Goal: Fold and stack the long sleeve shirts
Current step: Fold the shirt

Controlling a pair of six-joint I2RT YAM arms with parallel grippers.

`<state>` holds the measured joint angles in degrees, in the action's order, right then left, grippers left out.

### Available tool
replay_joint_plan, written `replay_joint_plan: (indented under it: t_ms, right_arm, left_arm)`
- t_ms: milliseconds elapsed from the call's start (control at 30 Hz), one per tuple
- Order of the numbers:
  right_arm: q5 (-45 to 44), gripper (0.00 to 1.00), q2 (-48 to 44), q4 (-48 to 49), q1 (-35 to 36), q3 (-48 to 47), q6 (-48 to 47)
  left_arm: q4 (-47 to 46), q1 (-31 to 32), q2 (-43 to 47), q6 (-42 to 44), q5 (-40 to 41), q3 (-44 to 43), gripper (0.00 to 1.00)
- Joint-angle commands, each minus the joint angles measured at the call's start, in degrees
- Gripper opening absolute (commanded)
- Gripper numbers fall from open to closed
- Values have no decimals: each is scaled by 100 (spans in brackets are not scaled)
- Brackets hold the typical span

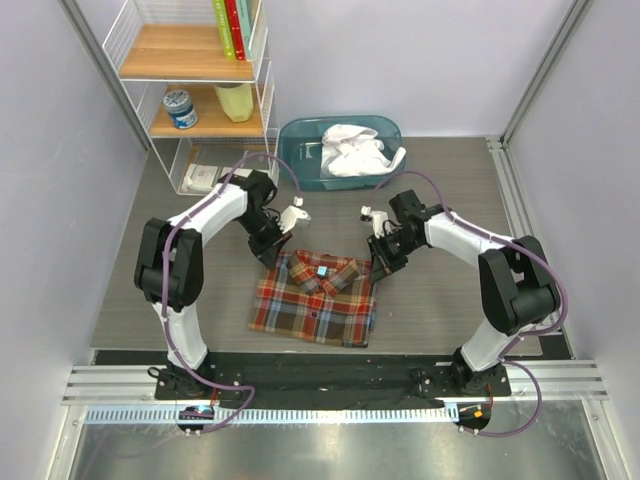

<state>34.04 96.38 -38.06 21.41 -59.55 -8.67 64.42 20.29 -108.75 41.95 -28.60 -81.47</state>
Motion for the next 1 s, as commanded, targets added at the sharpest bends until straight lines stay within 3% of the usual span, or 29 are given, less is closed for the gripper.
replay_joint_plan:
  t_ms: [0,267,500,700,800,867,900,967]
  right_arm:
    - [-458,1,-243,-87,-181,-171,-144]
    - [-1197,1,724,97,-365,-452,-487]
    - [-1777,1,1155,229,-901,-1206,-750]
    - [-2559,2,1208,203,-1419,-1585,-1346]
    - [-2911,11,1462,177,-1797,-1848,-1585]
    - [-2999,16,1559,177,-2061,-2025,-1656]
    - [-3026,34,1620,168,-2062,-2208,-1665]
    - [-3035,51,1612,124,-2368,-2394,-1665]
  left_arm:
    - [-157,36,214,-275,63,-404,0]
    - [-1027,27,-418,-697,653,-167,1]
    - [-1353,80,-463,-1312,522,-185,10]
    - [-1748,851,-743,-2366,504,-553,15]
    - [-1977,1125,-1269,-3111,513,-1131,23]
    - [-2169,1161,-1499,-3482,522,-1431,24]
    - [-2232,1161,-1604,-3788,539,-1694,25]
    - [-2232,1144,-1711,-3896,522,-1924,29]
